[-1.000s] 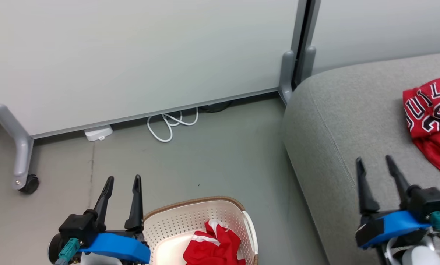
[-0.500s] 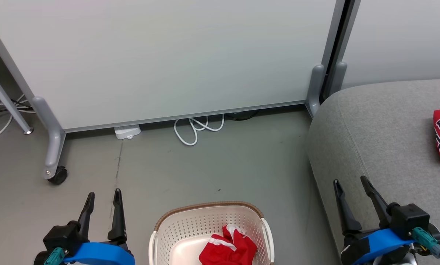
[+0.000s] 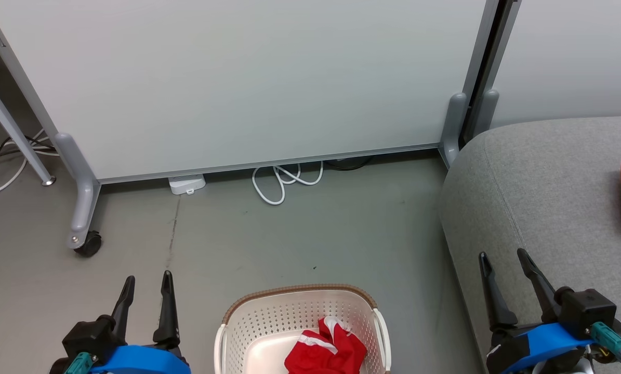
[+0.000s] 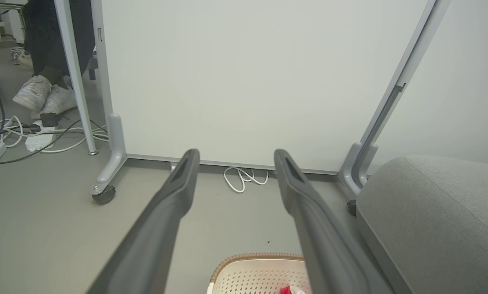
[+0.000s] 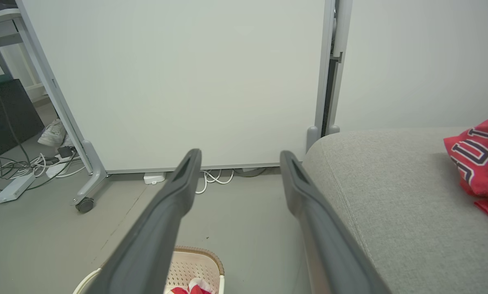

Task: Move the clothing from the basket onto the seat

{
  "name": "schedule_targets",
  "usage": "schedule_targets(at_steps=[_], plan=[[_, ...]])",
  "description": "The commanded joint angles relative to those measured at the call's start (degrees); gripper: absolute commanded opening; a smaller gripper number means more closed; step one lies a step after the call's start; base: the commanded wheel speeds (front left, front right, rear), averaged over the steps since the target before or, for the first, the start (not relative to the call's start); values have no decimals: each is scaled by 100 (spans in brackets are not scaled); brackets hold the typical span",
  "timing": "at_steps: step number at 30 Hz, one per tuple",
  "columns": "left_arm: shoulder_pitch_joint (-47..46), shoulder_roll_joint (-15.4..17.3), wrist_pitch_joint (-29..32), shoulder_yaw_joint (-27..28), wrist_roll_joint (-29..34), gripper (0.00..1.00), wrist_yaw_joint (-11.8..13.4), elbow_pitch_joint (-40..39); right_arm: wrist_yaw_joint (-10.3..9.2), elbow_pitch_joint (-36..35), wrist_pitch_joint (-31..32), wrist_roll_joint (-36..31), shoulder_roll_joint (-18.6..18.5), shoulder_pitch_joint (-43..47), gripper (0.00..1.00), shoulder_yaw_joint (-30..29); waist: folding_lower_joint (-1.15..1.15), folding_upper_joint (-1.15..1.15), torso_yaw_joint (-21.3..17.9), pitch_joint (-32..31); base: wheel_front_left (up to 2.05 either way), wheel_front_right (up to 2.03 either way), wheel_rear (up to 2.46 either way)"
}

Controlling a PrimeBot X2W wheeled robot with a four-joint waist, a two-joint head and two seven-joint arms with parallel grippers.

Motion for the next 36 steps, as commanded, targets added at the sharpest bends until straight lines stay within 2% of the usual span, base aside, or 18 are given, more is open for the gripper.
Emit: schedule_targets(at_steps=[1, 12, 18, 22, 36], plan=[[58, 31, -17, -12, 2, 100, -4, -12, 2, 16, -31, 55, -6, 63, 100, -9, 0, 0, -6, 2, 0, 0, 0], [29, 82, -17, -105, -38, 100, -4, 32, 1, -26, -69, 72, -5, 21, 100, 58, 0, 0, -102, 95, 0, 0, 0], [-176, 35, -17, -311, -213, 100, -4, 60, 1, -159, -83, 89, -5, -109, 100, 122, 0, 0, -249, 407, 0, 0, 0], [-512, 142, 23, -674, -315, 100, -4, 429, 1, -316, -77, 82, -6, -335, 100, 267, 0, 0, -474, 887, 0, 0, 0], [-2550, 515, 624, -1864, -395, 100, -3, 2451, 2, -1009, -354, 368, -2, -1282, 100, 802, 0, 0, -1624, 3362, 0, 0, 0]])
